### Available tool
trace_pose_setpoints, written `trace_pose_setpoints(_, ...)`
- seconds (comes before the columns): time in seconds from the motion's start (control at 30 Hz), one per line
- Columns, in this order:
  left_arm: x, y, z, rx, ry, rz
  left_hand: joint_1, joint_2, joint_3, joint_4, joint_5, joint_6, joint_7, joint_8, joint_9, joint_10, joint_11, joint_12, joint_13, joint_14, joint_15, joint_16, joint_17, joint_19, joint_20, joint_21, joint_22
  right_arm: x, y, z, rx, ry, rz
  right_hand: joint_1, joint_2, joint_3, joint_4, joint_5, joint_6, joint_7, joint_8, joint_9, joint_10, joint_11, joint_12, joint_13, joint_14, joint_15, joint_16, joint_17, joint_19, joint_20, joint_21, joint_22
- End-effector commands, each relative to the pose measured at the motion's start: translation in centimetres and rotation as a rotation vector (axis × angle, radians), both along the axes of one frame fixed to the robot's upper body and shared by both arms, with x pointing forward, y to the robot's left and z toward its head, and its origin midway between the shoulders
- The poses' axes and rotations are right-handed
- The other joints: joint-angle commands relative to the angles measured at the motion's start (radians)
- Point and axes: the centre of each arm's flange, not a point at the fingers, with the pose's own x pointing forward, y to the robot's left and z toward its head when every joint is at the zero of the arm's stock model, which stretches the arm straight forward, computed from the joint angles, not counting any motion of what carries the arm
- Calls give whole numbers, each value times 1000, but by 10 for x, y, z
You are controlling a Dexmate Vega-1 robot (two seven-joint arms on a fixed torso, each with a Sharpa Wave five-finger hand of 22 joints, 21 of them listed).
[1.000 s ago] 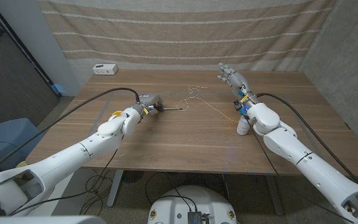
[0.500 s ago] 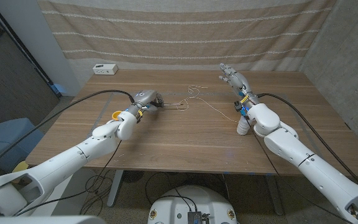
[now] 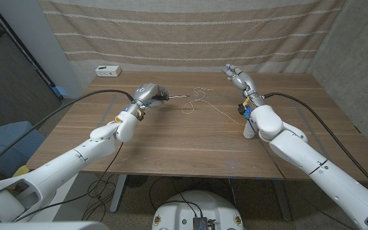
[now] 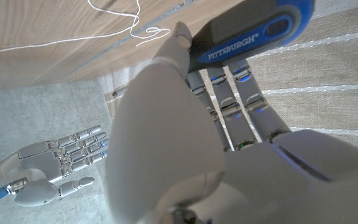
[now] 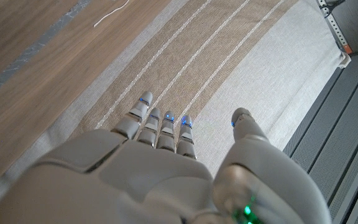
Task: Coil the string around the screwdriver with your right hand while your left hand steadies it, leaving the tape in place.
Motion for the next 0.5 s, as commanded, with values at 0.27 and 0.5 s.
trace_pose_setpoints(0.27, -11, -2, 11, 17, -59, -74, 118, 108, 8, 14, 9, 120, 59, -13, 5, 13, 1, -7, 5, 66, -102, -6, 7, 66, -214, 13, -2, -46, 14, -17, -250, 235, -421, -11, -38, -15, -8, -1, 9, -6, 0, 3, 0, -16, -5, 3, 0, -11, -5, 7, 8, 2, -2, 5)
trace_pose_setpoints(0.5, -16, -2, 11, 20, -78, -105, 120, 108, 9, 14, 9, 123, 61, -17, 5, 14, 1, -10, 9, 66, -102, -9, 11, 64, -214, 16, -4, -55, 12, -30, -295, 329, -531, -15, -35, -24, -5, 1, -10, -21, -8, 4, -20, -33, -13, 4, -23, -25, -15, 10, -10, 6, -10, 6)
